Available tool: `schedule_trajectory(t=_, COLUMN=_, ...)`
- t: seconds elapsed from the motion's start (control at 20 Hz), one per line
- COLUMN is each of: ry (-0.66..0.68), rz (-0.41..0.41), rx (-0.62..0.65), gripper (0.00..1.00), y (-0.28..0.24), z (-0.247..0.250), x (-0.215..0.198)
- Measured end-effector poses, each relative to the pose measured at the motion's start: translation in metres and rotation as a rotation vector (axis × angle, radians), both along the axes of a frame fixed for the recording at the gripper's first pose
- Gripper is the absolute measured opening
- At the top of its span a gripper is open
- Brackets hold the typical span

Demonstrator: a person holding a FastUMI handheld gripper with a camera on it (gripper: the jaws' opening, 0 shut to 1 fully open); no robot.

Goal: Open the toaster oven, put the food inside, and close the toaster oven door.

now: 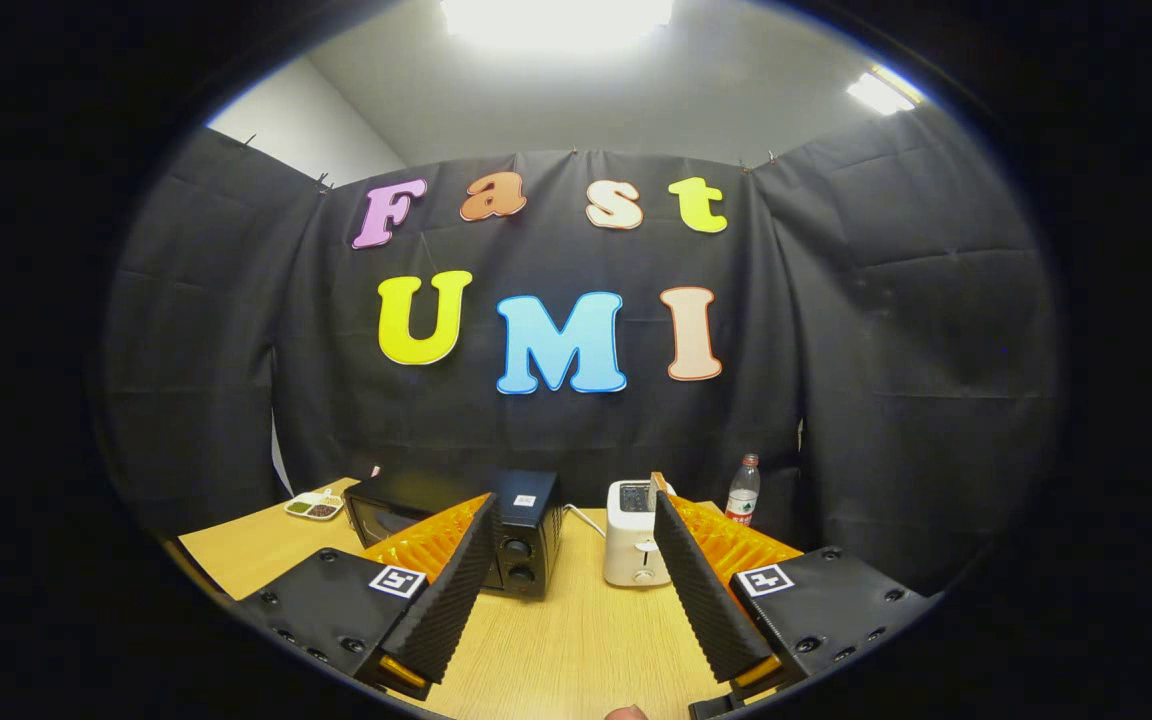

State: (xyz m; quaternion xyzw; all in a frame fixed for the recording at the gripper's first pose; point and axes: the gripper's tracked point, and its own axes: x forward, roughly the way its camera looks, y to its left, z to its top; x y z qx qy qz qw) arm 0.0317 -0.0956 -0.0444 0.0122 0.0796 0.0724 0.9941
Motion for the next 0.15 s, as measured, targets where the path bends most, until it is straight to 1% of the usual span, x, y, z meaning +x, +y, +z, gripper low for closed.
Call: schedule_trajectory(t=0.15, ry=-0.001, rz=-0.001, rx=0.008, gripper=0.97, y=0.0017, z=0.0020, x=0.0002)
